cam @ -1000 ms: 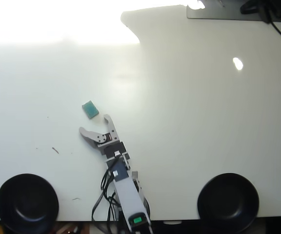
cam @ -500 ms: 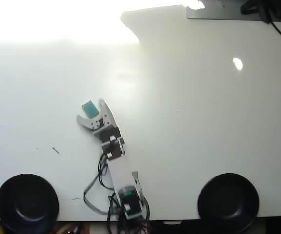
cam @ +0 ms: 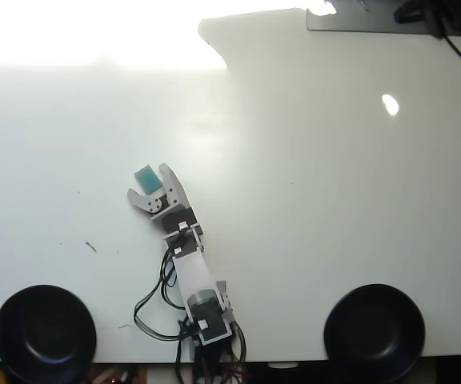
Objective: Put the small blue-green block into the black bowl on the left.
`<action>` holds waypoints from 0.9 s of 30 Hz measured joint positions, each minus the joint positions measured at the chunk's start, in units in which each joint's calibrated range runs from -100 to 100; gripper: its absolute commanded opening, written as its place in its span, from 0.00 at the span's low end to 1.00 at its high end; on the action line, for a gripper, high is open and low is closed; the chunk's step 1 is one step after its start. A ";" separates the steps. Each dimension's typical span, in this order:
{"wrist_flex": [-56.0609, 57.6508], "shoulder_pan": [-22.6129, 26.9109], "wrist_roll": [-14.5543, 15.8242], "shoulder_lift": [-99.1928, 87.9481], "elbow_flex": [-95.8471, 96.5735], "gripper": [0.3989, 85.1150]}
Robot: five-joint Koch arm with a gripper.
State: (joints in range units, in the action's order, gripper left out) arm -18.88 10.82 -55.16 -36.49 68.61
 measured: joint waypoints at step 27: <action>-1.81 4.30 3.81 -7.45 2.68 0.04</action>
State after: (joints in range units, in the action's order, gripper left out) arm -20.69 15.12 -51.36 -43.94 71.28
